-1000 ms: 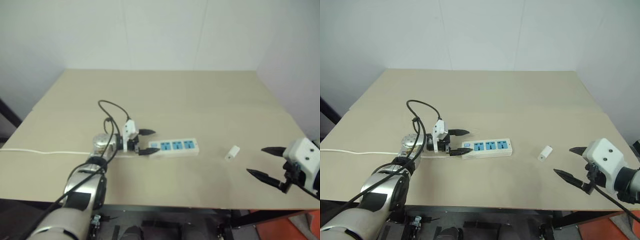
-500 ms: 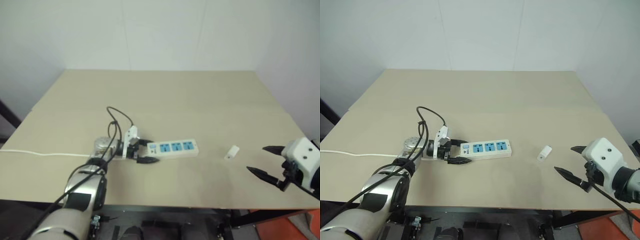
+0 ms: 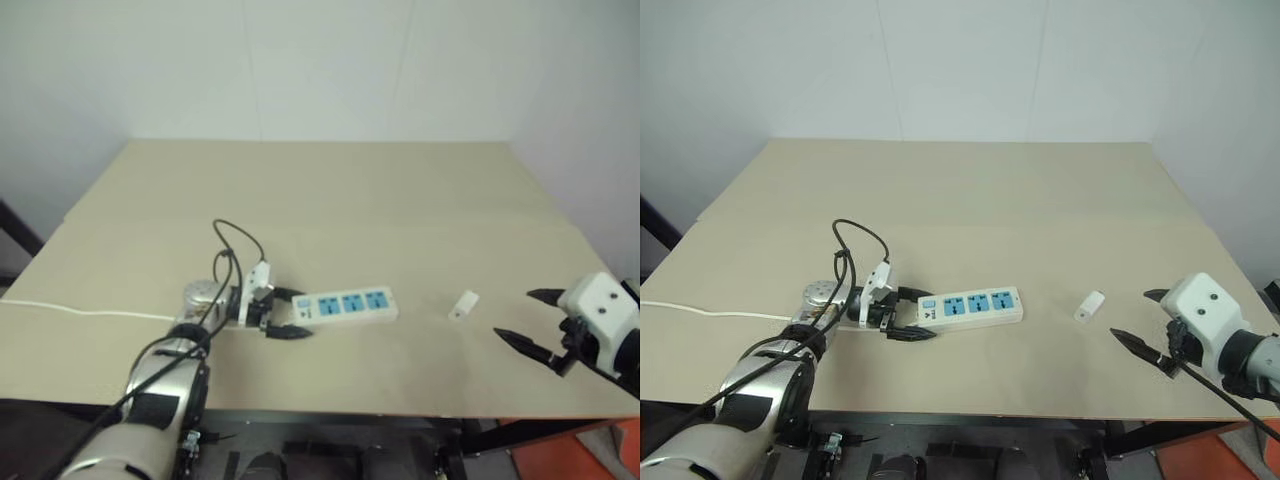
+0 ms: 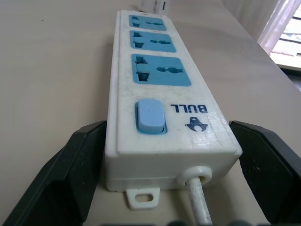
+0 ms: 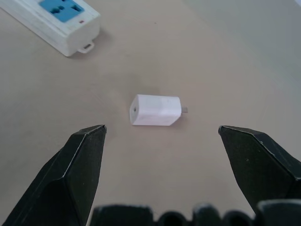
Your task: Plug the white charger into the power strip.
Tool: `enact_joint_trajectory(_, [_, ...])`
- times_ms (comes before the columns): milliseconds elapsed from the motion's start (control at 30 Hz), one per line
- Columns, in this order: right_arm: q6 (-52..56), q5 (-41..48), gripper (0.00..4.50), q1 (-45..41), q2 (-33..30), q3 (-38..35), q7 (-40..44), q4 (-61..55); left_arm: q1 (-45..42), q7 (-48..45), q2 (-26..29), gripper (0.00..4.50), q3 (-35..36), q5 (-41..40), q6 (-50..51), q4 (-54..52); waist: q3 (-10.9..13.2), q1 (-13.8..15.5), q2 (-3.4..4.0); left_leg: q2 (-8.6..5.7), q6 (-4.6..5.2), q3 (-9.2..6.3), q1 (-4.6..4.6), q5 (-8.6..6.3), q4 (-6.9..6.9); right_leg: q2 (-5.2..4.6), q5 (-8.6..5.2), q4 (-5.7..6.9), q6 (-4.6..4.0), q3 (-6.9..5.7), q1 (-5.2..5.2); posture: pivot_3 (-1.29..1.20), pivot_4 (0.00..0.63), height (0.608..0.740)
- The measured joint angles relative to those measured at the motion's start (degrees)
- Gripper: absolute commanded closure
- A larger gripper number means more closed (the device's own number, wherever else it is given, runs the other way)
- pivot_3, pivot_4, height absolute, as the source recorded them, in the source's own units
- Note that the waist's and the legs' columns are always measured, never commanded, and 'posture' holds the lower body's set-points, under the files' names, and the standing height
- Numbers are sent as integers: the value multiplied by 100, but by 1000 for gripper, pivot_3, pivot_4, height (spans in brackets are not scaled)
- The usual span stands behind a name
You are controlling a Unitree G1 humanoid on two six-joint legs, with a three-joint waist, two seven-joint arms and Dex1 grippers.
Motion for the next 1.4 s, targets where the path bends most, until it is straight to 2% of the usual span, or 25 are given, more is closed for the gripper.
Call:
enact_joint_trajectory(233, [-67, -102, 0, 8, 65, 32, -12, 30, 254, -10, -17, 18, 271, -195, -713, -48, -6, -17, 2, 0, 0, 0, 3, 0, 0, 0, 0, 1, 0, 1, 1, 0, 150, 740])
enact_joint_trajectory(433, [-92, -213, 0, 7, 65, 169, -13, 54, 394, -12, -80, 18, 456, -527, -651, -68, -8, -11, 1, 0, 0, 0, 1, 0, 0, 0, 0, -1, 0, 0, 1, 0, 150, 740])
enact_joint_trajectory(800, [-95, -248, 0, -217, 63, 225, -10, 184, 415, -12, -108, 18, 291, -542, -631, -110, -14, -3, 2, 0, 0, 0, 3, 0, 0, 0, 0, -1, 0, 0, 3, 0, 150, 740])
enact_joint_trajectory(900, [-94, -250, 0, -216, 63, 226, -12, 182, 413, -11, -121, 618, 280, -542, -633, -112, -16, 8, 2, 0, 0, 0, 3, 0, 0, -1, 0, -1, 0, 0, 4, 0, 150, 740])
enact_joint_trajectory(967, [-94, -254, 0, -207, 64, 227, -19, 179, 412, -17, -129, 1243, 283, -553, -629, -112, -16, 12, 2, 0, 0, 0, 3, 0, 0, -1, 0, -1, 0, 0, 3, 0, 150, 740])
enact_joint_trajectory(1133, [-89, -247, 0, -203, 33, 294, 30, 128, 394, -15, -132, 1266, 252, -525, -631, -112, -18, 27, 1, -1, 0, 0, 3, 0, 0, -1, 0, -1, 1, 0, 4, 0, 150, 740])
enact_joint_trajectory(1267, [-532, -312, 0, -318, -372, 481, 482, 192, 366, -5, -45, 1266, 55, -526, -628, -183, -19, 23, 3, -1, 0, 0, 9, 0, 1, -1, -9, -2, 16, 0, 9, 0, 150, 740])
enact_joint_trajectory(1400, [-1789, -689, 0, -1321, -1452, 1319, 1399, 800, 318, 3, 123, 1266, -252, -528, -618, -255, -23, -48, 5, 7, 0, 2, 55, -1, -10, 5, -16, -17, 23, -3, 54, 0, 150, 740])
